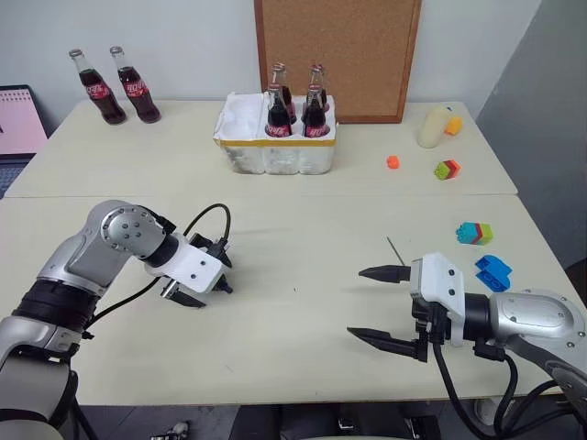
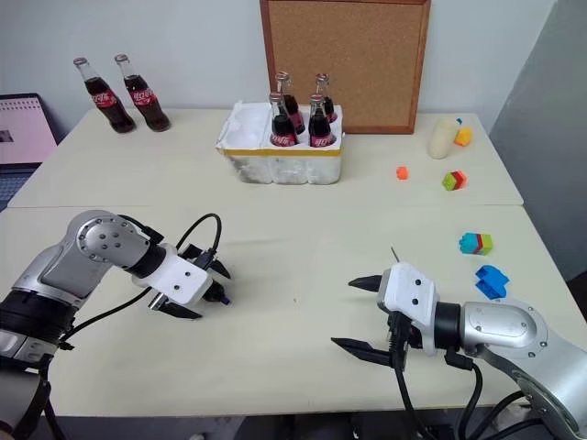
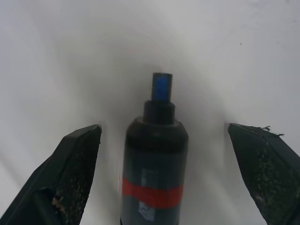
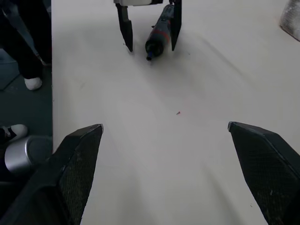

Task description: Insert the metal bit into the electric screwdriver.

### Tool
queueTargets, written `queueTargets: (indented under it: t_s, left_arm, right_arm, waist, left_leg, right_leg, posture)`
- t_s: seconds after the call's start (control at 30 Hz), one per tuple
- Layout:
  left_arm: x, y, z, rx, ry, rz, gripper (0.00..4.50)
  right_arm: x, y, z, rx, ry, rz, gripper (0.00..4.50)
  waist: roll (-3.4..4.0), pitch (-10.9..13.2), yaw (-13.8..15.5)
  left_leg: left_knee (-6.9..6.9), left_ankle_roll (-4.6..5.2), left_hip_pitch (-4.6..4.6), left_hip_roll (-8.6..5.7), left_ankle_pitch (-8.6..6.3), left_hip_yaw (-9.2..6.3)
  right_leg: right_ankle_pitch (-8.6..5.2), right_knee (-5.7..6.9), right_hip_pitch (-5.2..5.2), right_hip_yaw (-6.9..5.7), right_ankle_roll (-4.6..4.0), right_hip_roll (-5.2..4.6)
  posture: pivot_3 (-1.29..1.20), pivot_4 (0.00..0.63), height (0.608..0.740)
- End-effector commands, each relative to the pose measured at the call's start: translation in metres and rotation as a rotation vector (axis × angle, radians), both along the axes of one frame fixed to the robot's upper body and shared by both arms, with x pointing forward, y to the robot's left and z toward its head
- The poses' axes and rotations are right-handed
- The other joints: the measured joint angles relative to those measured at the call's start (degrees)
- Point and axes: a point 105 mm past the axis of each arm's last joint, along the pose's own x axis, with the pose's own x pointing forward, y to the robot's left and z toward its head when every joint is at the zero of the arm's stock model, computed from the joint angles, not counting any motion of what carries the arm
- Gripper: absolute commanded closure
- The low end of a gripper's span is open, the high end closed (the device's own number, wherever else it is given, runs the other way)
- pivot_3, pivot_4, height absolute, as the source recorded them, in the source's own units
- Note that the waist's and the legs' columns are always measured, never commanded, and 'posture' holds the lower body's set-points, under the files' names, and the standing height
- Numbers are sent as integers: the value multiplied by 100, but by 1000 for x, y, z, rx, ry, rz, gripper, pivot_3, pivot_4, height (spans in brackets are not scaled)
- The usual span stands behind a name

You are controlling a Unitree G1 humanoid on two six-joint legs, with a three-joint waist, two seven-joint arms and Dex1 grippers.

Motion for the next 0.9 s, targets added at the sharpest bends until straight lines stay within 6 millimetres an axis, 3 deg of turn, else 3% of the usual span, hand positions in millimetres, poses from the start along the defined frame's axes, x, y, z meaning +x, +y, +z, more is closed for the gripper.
queueTargets:
  t_s: [0.03,0.07,0.1,0.5,0.77,0.9]
  left_arm:
    - [5,-1,5,5,-41,-12,0]
    - [6,0,4,6,-42,-12,0]
    - [6,1,2,10,-44,-13,374]
    - [9,-3,-10,25,-65,-53,2811]
    - [5,-10,-17,-27,-50,-47,2848]
    - [3,-24,-9,-128,-20,-36,2848]
  right_arm:
    - [-6,3,9,19,-32,26,4]
    - [-6,2,9,18,-33,25,4]
    - [-5,2,9,17,-34,23,0]
    - [-6,0,11,1,-46,22,0]
    - [-7,-2,11,-11,-49,18,0]
    - [-4,-5,13,-13,-55,7,0]
  waist:
    - [0,0,-1]
    - [0,0,3]
    - [0,0,3]
    - [5,-7,8]
    - [16,-23,13]
    - [18,-25,21]
  left_leg:
    - [0,0,0,1,0,0]
    - [0,0,1,1,0,0]
    - [0,0,1,0,0,-2]
    - [2,0,11,-1,1,-3]
    - [3,0,12,-2,1,4]
    - [5,1,16,-3,1,6]
  right_leg:
    - [0,0,0,0,0,0]
    - [0,1,0,-1,0,0]
    - [0,2,1,-2,0,0]
    - [3,10,9,-3,3,0]
    - [3,8,12,6,5,-2]
    - [6,7,16,10,10,-7]
  posture:
    - [0,150,740]
    - [0,150,740]
    - [0,150,740]
    - [0,150,740]
    - [0,150,740]
    - [0,150,740]
